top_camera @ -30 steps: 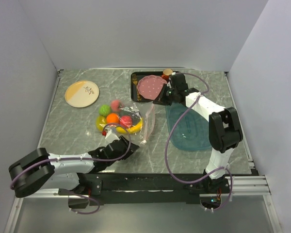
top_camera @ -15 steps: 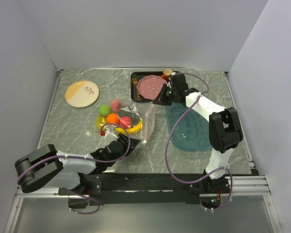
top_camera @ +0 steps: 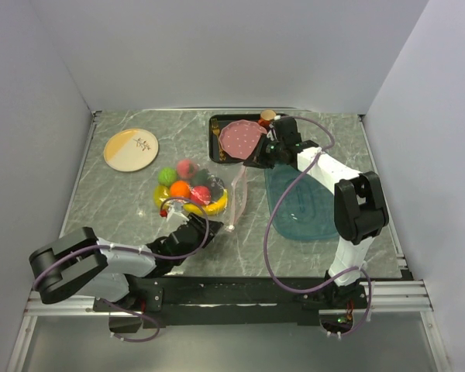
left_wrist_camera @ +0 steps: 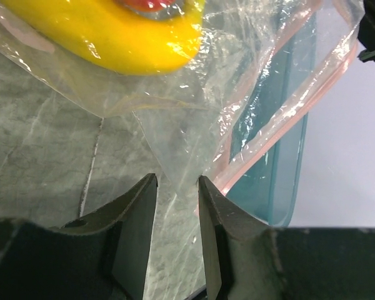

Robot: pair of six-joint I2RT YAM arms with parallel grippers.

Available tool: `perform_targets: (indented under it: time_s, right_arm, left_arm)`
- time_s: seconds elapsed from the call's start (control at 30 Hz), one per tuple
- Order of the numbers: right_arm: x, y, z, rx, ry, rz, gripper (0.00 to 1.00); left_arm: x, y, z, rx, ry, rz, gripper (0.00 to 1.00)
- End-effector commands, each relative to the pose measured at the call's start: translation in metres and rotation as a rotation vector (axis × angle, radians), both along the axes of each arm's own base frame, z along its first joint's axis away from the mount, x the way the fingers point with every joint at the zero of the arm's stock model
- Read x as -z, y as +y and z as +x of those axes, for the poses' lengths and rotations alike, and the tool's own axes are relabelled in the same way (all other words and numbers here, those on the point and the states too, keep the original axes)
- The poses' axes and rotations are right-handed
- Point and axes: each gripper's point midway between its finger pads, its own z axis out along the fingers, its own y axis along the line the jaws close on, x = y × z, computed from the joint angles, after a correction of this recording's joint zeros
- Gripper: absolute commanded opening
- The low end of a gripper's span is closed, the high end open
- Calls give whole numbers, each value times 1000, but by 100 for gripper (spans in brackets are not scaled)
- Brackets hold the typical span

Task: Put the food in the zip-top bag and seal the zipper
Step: Zip the zipper food storage bag at the center of the board.

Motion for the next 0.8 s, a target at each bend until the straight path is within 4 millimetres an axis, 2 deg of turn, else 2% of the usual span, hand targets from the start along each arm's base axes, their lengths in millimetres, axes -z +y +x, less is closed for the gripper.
perform_targets:
  time_s: [0.0, 0.07, 0.13, 0.27, 0.43, 0.57, 0.7, 0.73, 0.77]
  right_arm:
    - [-41, 2, 0, -14, -85, 66, 8]
    - [-44, 3, -1, -12, -89, 78, 8]
    - [-43, 3, -2, -15, -87, 75, 8]
    - [-39, 2, -6, -26, -77, 66, 8]
    - [-35, -2, -9, -30, -71, 47, 8]
    - [-33, -1, -9, -33, -72, 47, 8]
    - [-33, -4, -4, -30, -85, 22, 8]
    - [-34, -5, -2, -32, -95, 8, 10]
    - [-35, -11, 3, -13, -102, -15, 25]
  left_arm:
    - [-13, -5, 10, -26, -36, -34, 38]
    - [-15, -4, 12, -40, -45, -43, 37]
    - [-13, -2, 14, -56, -48, -38, 30]
    - [-13, -4, 18, -69, -48, -34, 24]
    - [-12, -1, 22, -93, -40, -14, 1]
    - [-14, 6, 22, -113, -34, 18, 1]
    - [-31, 11, 22, -125, -51, 6, 1]
    - [-31, 12, 21, -125, -47, 14, 1]
    - [-29, 15, 21, -131, -37, 30, 1]
